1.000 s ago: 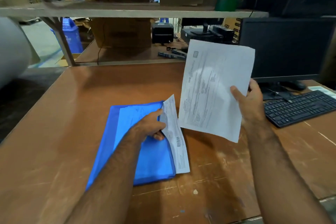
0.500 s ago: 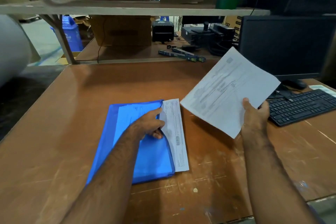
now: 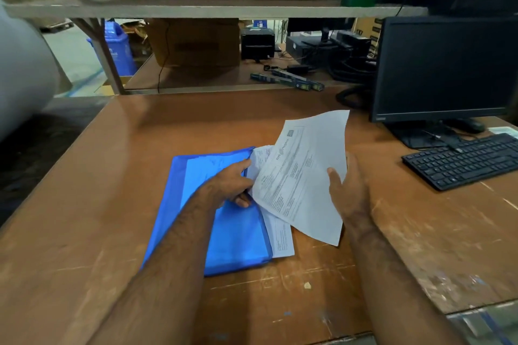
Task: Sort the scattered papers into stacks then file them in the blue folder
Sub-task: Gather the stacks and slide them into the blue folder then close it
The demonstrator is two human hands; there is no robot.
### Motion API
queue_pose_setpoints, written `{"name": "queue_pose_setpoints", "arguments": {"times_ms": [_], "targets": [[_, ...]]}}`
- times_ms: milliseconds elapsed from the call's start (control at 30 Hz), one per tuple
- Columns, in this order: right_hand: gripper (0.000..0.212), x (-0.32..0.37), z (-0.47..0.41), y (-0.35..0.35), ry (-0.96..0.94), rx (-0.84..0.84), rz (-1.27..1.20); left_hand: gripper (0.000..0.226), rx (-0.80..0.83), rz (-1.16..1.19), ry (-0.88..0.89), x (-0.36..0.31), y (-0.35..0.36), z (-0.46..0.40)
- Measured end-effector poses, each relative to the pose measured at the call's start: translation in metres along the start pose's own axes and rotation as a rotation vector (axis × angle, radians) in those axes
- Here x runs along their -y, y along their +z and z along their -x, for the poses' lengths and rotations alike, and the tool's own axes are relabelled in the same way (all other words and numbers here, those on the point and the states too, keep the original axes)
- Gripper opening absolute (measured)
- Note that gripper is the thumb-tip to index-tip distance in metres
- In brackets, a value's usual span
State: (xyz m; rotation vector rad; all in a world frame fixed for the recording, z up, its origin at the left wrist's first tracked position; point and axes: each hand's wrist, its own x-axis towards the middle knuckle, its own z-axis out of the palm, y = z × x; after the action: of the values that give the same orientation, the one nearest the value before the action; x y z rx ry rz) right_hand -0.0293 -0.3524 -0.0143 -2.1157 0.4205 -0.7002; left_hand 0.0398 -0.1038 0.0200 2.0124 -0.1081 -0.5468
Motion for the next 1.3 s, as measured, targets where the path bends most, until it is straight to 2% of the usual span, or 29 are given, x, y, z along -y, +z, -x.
{"name": "queue_pose_setpoints", "arguments": {"times_ms": [167, 267, 367, 467, 533, 600, 700, 767, 933, 1033, 1133, 1200, 1300], "targets": [[0.037, 0.004, -0.006, -0.009, -0.006, -0.096, 0.057, 0.078, -0.031, -0.045, 0.008, -0.01, -0.008, 0.007], [0.04, 0.011, -0.007, -0.015, -0.027, -0.084, 0.056, 0.075, -0.041, -0.088, 0.007, -0.016, -0.01, 0.008], [0.043, 0.016, -0.004, -0.01, -0.063, 0.015, 0.0, 0.075, -0.05, -0.095, 0.004, -0.018, -0.006, 0.006], [0.047, 0.016, -0.002, -0.002, -0.019, 0.194, -0.058, 0.057, -0.021, -0.105, 0.041, -0.017, -0.001, 0.006], [0.048, 0.013, -0.001, -0.002, 0.016, 0.233, -0.101, 0.052, -0.008, -0.108, 0.047, -0.016, 0.001, 0.007], [0.046, 0.013, 0.0, -0.008, -0.005, 0.162, -0.119, 0.059, -0.015, -0.111, 0.038, -0.015, 0.001, 0.008], [0.042, 0.019, -0.003, -0.023, -0.039, -0.051, -0.115, 0.076, -0.034, -0.089, -0.011, -0.014, -0.003, 0.006], [0.041, 0.026, -0.006, -0.03, -0.063, -0.114, -0.129, 0.08, -0.038, -0.092, -0.019, -0.015, -0.002, 0.003], [0.044, 0.038, 0.0, -0.024, -0.22, -0.134, 0.013, 0.073, -0.026, -0.124, -0.011, -0.014, 0.004, -0.002], [0.048, 0.039, 0.006, -0.018, -0.309, -0.058, 0.052, 0.073, -0.034, -0.123, -0.003, -0.01, 0.004, -0.005], [0.058, 0.037, 0.005, -0.009, -0.074, 0.151, -0.127, 0.066, -0.044, -0.122, 0.018, -0.009, 0.003, -0.005], [0.061, 0.026, 0.003, 0.001, 0.113, 0.259, -0.139, 0.057, -0.045, -0.112, 0.035, -0.008, 0.003, -0.005], [0.066, 0.011, 0.004, 0.012, 0.252, 0.31, -0.081, 0.069, -0.043, -0.092, 0.059, -0.005, 0.001, -0.003]]}}
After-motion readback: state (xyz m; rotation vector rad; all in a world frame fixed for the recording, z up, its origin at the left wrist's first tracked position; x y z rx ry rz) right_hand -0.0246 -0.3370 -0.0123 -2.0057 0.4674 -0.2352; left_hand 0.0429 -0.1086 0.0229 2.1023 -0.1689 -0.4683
